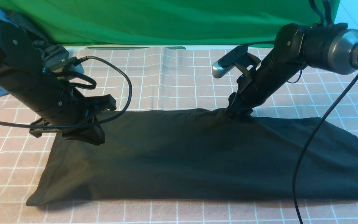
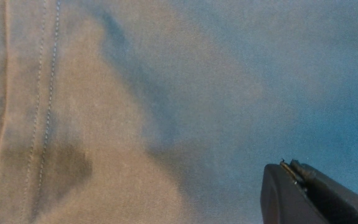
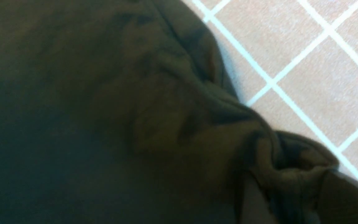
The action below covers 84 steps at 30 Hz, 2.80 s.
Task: Fold a long-sleeved shirt over a pink coffee tablecloth.
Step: 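Pull the folded dark garment lengthwise by its ends to straighten it flat on the table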
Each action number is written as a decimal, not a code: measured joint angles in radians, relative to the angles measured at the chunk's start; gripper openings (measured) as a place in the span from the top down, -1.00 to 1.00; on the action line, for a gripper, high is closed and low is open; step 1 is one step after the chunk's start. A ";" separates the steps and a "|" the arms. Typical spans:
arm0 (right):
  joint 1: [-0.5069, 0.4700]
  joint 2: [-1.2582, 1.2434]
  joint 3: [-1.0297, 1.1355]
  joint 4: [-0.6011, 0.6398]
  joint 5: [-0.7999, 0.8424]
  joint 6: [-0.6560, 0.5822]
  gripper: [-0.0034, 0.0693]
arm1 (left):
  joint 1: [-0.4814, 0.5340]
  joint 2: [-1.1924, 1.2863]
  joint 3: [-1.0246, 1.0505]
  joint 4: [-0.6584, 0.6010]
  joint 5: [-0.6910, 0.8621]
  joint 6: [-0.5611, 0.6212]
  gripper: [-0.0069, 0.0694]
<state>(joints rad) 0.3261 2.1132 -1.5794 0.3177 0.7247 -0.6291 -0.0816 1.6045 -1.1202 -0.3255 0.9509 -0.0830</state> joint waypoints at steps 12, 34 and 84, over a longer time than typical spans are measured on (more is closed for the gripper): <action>0.001 0.028 0.001 -0.005 -0.060 -0.008 0.68 | 0.000 0.000 0.000 0.000 -0.005 -0.004 0.78; 0.000 -0.004 0.000 -0.006 -0.093 0.024 0.68 | 0.000 0.000 0.000 0.004 -0.007 -0.004 0.78; -0.409 -0.135 0.141 -0.334 0.347 0.502 0.05 | 0.000 0.000 0.000 0.094 -0.009 -0.037 0.78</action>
<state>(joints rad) -0.0829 1.9781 -1.4385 -0.0166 1.0717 -0.1267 -0.0816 1.6045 -1.1202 -0.2312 0.9423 -0.1198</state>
